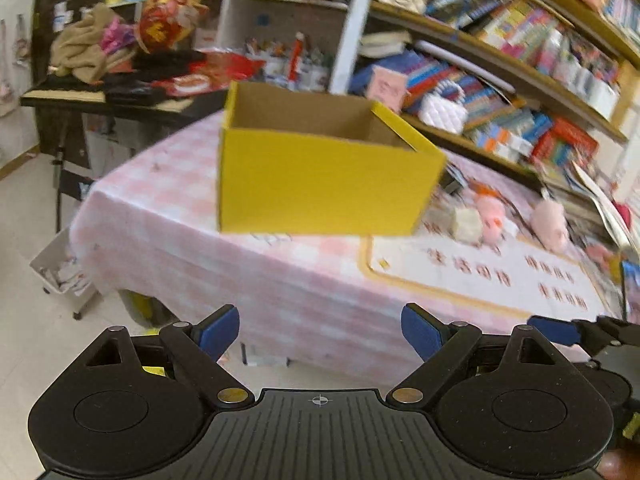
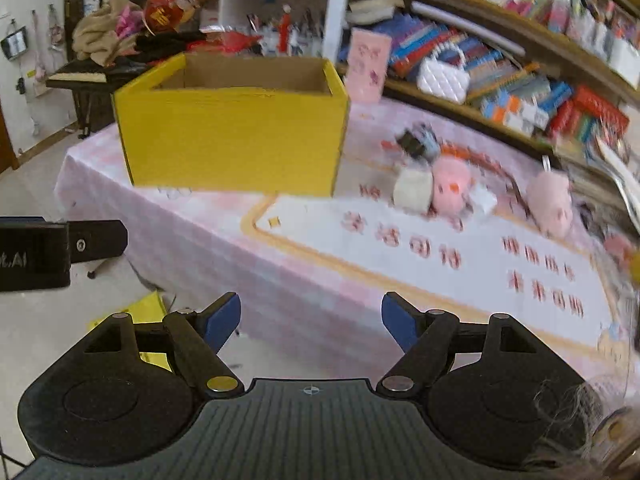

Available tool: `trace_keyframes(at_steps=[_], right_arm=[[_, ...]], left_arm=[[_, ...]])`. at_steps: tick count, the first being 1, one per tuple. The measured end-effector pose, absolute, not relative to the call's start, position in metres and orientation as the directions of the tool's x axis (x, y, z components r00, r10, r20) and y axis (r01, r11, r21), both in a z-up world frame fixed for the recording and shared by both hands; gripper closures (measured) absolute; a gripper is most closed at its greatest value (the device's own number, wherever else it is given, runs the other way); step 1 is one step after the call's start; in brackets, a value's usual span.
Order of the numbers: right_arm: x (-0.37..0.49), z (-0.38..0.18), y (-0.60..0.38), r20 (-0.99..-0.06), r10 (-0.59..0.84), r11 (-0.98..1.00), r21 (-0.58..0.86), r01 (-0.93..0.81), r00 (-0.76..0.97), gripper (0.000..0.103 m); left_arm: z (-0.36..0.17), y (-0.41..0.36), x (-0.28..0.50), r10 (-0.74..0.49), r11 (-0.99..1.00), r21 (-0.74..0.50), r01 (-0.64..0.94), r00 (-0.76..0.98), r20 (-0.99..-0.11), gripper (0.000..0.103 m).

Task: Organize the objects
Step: 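Move both open tools back toward the remaining toys on the table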

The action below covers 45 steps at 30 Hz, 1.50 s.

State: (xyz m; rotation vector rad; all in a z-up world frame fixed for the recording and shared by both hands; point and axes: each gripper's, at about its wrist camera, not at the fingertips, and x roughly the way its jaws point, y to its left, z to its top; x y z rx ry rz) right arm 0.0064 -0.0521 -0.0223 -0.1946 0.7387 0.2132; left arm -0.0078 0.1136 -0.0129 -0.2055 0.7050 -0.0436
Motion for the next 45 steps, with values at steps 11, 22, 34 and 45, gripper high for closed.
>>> trace_keyframes(at_steps=[11,22,34,45], right_arm=[[-0.008,-0.030,-0.102,-0.714,-0.003,0.994,-0.076,-0.073,0.700,0.026],[-0.005,-0.029,-0.171,-0.707,-0.115,0.993,-0.082,0.082,0.697,0.026],[0.031,-0.027,-0.241,-0.716,-0.121,0.992,-0.064,0.109,0.688,0.026],[0.076,-0.028,-0.289,-0.704,-0.062,0.997,-0.014,0.074,0.708,0.029]], left_arm=[[-0.018,0.065,0.003,-0.240,0.970,-0.188,0.152,0.706,-0.667,0.013],[-0.022,-0.007,0.034,-0.331,0.941,-0.193,0.277,0.648,-0.686,0.013],[-0.020,-0.076,0.068,-0.330,0.938,-0.160,0.307,0.654,-0.680,0.007],[-0.020,-0.111,0.106,-0.266,0.961,-0.131,0.245,0.673,-0.690,0.008]])
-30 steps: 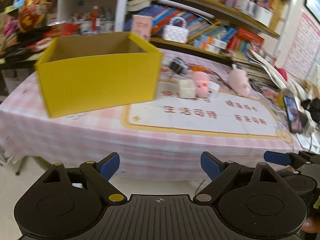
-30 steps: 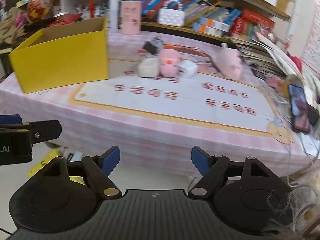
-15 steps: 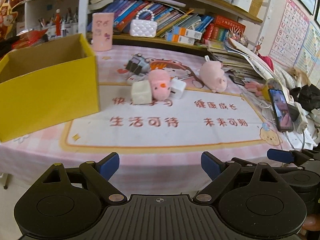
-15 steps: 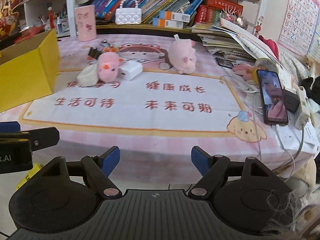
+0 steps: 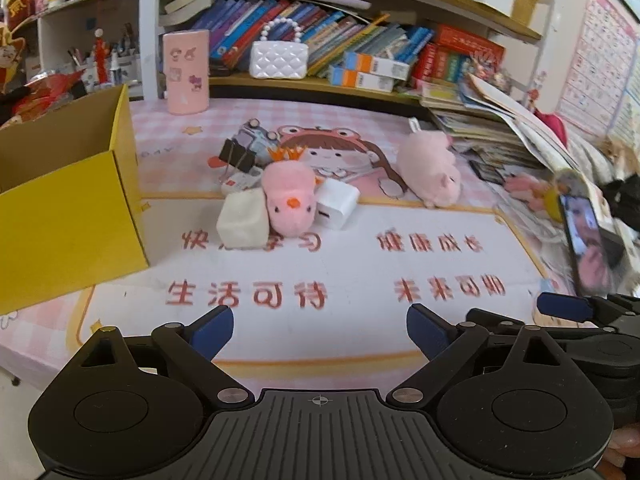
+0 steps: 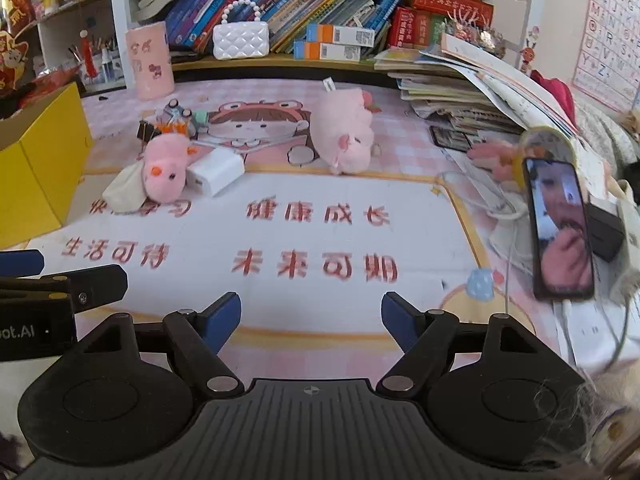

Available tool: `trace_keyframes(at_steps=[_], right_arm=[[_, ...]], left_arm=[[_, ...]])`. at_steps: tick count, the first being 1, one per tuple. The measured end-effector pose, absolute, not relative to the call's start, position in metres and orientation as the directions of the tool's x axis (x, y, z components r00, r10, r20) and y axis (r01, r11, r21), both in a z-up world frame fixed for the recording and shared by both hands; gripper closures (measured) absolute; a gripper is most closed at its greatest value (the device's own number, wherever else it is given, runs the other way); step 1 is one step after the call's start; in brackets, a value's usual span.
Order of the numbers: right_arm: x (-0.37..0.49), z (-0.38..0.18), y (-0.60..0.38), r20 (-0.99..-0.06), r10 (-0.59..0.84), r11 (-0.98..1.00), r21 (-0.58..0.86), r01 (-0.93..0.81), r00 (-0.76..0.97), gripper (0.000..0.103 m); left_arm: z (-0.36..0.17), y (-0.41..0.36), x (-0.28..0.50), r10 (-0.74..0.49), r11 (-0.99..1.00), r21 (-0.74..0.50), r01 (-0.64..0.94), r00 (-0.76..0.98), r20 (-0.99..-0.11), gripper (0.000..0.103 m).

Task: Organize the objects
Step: 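Move both open tools back toward the remaining toys on the table, then grasp the white foam cube with the left tool while the right tool grasps the pink plush pig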

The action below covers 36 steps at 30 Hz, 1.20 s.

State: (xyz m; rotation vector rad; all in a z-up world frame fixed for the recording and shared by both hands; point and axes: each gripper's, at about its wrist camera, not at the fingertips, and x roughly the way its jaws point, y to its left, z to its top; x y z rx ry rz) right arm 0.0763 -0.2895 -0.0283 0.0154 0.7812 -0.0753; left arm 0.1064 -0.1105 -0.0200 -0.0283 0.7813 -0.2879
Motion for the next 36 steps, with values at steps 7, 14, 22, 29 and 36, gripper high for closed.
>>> trace_keyframes(at_steps=[7,14,22,29,36], right_arm=[[0.115,-0.025,-0.311,-0.680,-0.026,0.999,0.015,0.049,0.733,0.029],[0.159,-0.015,-0.325,-0.646,-0.008,1.000,0.016,0.024,0.763,0.029],[0.203,-0.014,-0.347,-0.635,-0.006,1.000,0.001,0.008,0.773,0.028],[0.246,-0.021,-0.353,-0.638,-0.008,0.999,-0.038,-0.021,0.770,0.025],[0.286,-0.034,-0.358,-0.672,-0.008,0.998,-0.048,-0.032,0.741,0.024]], left_arm=[[-0.018,-0.123,0.142,-0.183,0.980,-0.068,0.189,0.708,-0.682,0.027],[-0.031,-0.113,0.192,-0.091,0.996,-0.056,0.074,0.690,-0.718,0.053],[-0.048,-0.108,0.231,-0.031,1.000,-0.024,0.020,0.663,-0.748,0.047],[-0.065,-0.090,0.254,-0.011,0.998,-0.047,-0.041,0.622,-0.783,0.046],[-0.067,-0.097,0.261,0.002,1.000,-0.007,-0.012,0.640,-0.768,0.050]])
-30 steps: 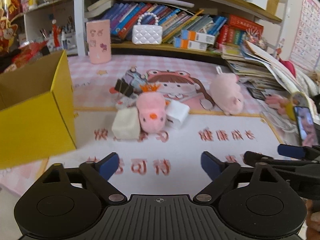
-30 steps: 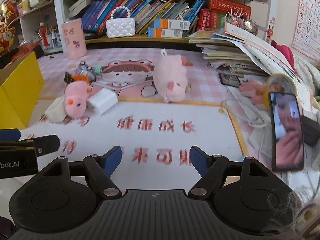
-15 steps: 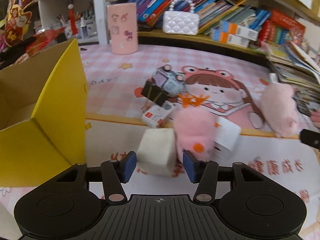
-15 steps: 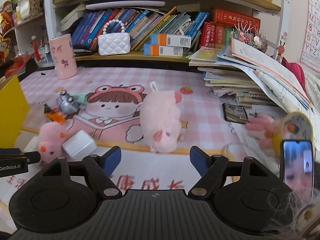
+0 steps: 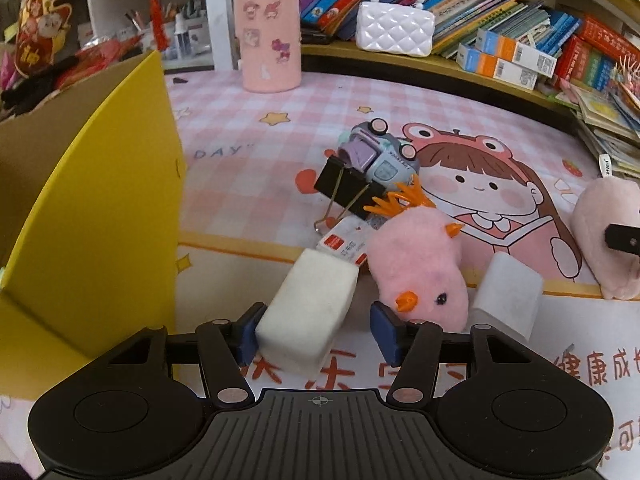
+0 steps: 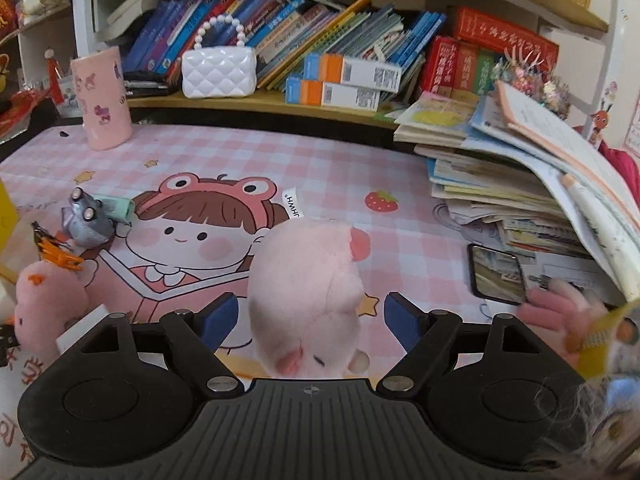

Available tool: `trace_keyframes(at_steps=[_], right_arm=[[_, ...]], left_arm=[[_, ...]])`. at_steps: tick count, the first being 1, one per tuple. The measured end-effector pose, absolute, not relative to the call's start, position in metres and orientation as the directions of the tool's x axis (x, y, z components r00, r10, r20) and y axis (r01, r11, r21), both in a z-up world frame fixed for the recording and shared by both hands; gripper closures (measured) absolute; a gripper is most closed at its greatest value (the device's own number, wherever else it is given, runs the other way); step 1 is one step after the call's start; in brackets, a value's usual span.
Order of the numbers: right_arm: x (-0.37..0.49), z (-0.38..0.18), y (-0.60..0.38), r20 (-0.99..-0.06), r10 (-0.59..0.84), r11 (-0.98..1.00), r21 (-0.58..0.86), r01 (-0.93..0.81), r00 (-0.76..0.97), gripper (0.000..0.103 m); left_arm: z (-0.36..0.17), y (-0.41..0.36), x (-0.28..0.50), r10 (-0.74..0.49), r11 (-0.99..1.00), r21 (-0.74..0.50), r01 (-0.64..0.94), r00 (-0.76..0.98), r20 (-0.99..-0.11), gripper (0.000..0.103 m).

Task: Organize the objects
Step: 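Grasp the white foam cube with the left tool while the right tool grasps the pink plush pig, then carry the foam cube and plush pig over the yellow box with both tools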

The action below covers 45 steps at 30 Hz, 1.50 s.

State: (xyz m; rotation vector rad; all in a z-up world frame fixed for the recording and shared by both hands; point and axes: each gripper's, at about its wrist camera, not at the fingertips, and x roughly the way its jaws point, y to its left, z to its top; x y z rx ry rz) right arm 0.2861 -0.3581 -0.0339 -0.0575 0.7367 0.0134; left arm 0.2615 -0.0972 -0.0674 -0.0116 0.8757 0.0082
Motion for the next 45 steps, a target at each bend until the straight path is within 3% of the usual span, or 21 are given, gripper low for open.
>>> trace_keyframes(at_steps=[2,3,4,7,18,24,32,45], right_arm=[[0.293,-0.038,-0.358,-0.682,-0.009,0.998,-0.055,-0.038,0.732,0.027],[0.296,-0.041,-0.358,-0.687,-0.008,0.997,-0.058,-0.044,0.726,0.033],[0.298,-0.042,-0.358,-0.691,-0.003,0.997,-0.058,-0.051,0.723,0.045],[0.297,-0.042,-0.358,-0.691,0.015,0.997,-0.044,-0.063,0.722,0.051],[0.247,-0.024,-0.346,-0.670,0.056,0.998,0.040,-0.040,0.740,0.052],[0.200,-0.013,-0.324,-0.667,0.061,0.997,0.073,-0.017,0.743,0.051],[0.137,-0.011,-0.294,-0.695,0.046,0.997,0.081,0.015,0.718,0.051],[0.049,-0.013,-0.224,-0.714,0.059,0.997,0.070,-0.014,0.698,0.051]], left_arm=[[-0.067,-0.097,0.262,0.009,1.000,0.000,-0.015,0.649,-0.761,0.062],[-0.066,-0.096,0.262,0.007,1.000,-0.005,-0.016,0.652,-0.758,0.066],[-0.064,-0.094,0.261,-0.007,1.000,-0.020,-0.012,0.653,-0.757,0.070],[-0.055,-0.094,0.251,-0.016,1.000,-0.017,0.004,0.674,-0.738,0.073],[-0.019,-0.086,0.217,-0.123,0.990,-0.033,0.139,0.709,-0.694,0.074],[-0.001,-0.085,0.189,-0.227,0.967,-0.059,0.250,0.728,-0.646,0.074],[0.006,-0.078,0.152,-0.379,0.894,-0.076,0.442,0.653,-0.656,0.074],[0.001,-0.015,0.080,-0.390,0.897,-0.114,0.428,0.641,-0.660,0.074]])
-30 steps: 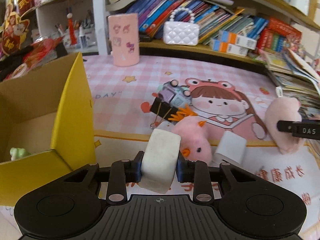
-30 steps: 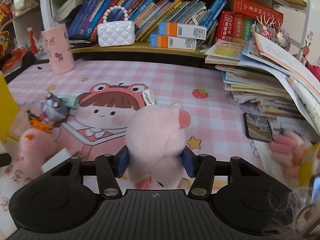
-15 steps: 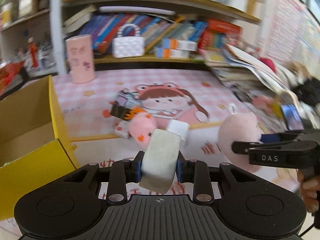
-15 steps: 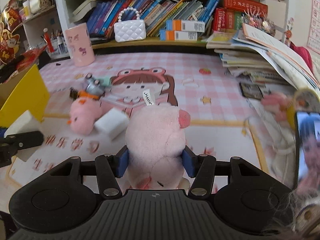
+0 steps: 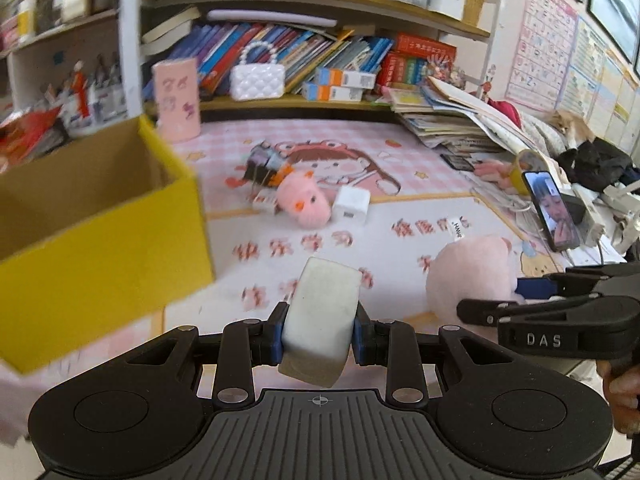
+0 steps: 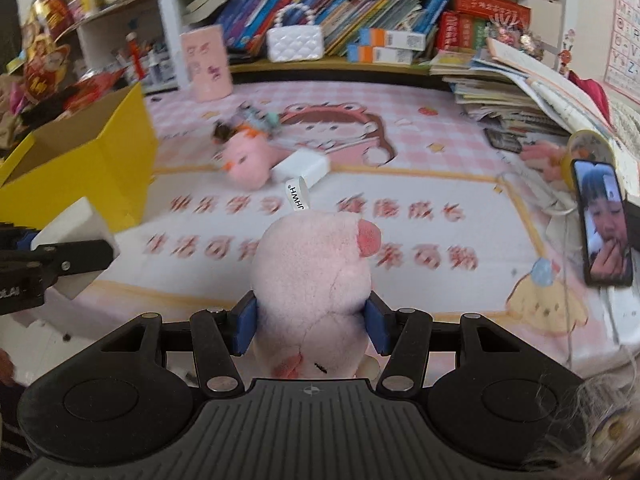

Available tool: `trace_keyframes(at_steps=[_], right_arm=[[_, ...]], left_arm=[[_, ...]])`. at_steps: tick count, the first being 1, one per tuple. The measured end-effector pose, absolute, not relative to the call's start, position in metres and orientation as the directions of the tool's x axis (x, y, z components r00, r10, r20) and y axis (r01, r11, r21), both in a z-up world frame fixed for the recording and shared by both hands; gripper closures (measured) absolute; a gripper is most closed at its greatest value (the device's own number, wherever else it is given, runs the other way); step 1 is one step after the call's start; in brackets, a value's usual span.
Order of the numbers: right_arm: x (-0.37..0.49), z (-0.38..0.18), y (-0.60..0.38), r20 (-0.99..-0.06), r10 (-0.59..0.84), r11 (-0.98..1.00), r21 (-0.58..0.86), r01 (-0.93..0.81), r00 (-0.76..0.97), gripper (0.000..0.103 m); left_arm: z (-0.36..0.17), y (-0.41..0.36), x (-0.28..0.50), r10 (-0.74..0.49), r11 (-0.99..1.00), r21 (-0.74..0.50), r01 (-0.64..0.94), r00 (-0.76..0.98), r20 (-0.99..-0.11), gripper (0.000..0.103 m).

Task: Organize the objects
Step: 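Carry the foam cube and plush pig over the yellow box with both tools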

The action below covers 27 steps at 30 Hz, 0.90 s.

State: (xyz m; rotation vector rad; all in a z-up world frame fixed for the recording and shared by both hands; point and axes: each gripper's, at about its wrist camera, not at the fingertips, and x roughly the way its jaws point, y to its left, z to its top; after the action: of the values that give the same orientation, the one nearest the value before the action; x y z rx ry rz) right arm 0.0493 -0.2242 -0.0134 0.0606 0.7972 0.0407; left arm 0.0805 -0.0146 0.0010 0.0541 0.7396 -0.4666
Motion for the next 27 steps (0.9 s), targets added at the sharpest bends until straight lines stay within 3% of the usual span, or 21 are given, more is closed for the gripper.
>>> trace_keyframes(at_steps=[19,27], right_arm=[[0.008,-0.016,-0.113,-0.715,0.209,0.969,0.058,-0.241,0.667,0.051],[0.008,-0.011,-0.085,-0.700,0.246,0.955,0.059,-0.289,0.670,0.051]], left_arm=[[-0.016,0.084,0.000,-0.260,0.966,-0.185,0.182,0.698,-0.668,0.075],[-0.008,0.105,-0.007,-0.236,0.971,-0.183,0.154,0.731,-0.640,0.075]])
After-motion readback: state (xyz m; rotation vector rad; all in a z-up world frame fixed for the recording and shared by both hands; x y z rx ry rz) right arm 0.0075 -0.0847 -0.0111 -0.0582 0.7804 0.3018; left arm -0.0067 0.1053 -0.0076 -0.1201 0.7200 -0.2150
